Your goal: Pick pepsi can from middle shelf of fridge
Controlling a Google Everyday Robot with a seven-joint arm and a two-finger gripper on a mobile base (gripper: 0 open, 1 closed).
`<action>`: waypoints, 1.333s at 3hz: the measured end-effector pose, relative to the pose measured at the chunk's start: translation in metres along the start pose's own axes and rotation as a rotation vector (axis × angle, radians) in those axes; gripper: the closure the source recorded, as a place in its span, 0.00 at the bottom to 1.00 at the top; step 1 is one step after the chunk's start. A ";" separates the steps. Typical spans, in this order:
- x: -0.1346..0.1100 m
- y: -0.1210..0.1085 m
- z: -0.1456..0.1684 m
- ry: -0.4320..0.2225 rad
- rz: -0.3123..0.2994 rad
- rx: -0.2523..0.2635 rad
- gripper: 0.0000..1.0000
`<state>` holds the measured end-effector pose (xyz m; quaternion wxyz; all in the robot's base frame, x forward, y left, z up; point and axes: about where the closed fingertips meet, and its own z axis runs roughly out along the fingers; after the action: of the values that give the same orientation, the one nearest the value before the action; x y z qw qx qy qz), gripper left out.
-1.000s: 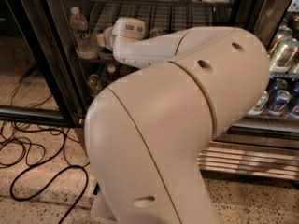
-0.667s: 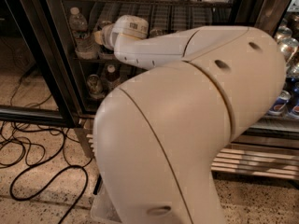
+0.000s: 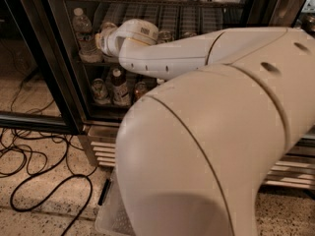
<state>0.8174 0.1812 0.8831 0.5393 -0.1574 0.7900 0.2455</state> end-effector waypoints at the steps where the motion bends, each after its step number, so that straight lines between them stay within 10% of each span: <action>1: 0.003 0.011 -0.007 0.005 0.020 -0.024 1.00; 4: 0.010 0.013 -0.019 0.018 0.010 -0.029 1.00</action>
Offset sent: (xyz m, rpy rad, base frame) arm 0.0065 -0.0026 0.0327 0.0852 0.0777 0.0244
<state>0.7922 0.1810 0.8827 0.5288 -0.1634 0.7919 0.2580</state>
